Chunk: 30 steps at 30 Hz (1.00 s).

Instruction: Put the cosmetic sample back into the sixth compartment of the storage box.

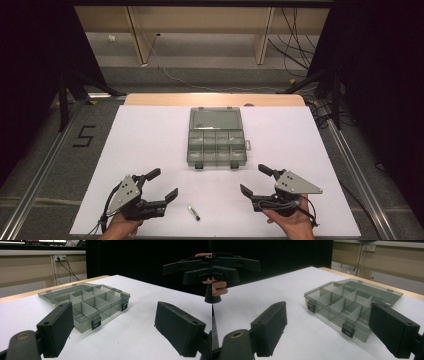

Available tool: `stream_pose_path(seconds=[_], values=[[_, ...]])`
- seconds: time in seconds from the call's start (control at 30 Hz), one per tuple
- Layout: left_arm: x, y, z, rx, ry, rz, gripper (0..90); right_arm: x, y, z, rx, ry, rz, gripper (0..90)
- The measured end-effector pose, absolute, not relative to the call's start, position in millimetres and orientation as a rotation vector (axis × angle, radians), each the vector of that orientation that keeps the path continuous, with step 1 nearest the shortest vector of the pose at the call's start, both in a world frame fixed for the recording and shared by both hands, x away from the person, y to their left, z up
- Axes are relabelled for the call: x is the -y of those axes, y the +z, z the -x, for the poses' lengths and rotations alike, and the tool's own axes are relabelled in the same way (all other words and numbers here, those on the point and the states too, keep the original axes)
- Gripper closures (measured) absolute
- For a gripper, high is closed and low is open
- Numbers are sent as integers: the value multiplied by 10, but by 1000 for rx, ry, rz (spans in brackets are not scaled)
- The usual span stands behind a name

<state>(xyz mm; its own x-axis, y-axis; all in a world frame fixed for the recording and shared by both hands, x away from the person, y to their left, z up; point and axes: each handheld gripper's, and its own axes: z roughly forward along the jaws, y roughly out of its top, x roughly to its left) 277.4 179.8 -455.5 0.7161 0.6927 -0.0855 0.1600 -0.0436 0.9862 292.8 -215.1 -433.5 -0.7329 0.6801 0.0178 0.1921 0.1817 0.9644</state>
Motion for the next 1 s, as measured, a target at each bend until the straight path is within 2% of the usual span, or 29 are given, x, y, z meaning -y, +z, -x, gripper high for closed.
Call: stream_pose_path(seconds=[0.5, 1.0], values=[[-1791, -4558, -2774, -714, 491, -1578, 151, 2107, -4317, -2931, -2123, 1464, -775, 163], [-1795, -4566, -2788, -710, 493, -1577, 150, 1661, -4278, -2949, -2406, 1317, -540, 192]])
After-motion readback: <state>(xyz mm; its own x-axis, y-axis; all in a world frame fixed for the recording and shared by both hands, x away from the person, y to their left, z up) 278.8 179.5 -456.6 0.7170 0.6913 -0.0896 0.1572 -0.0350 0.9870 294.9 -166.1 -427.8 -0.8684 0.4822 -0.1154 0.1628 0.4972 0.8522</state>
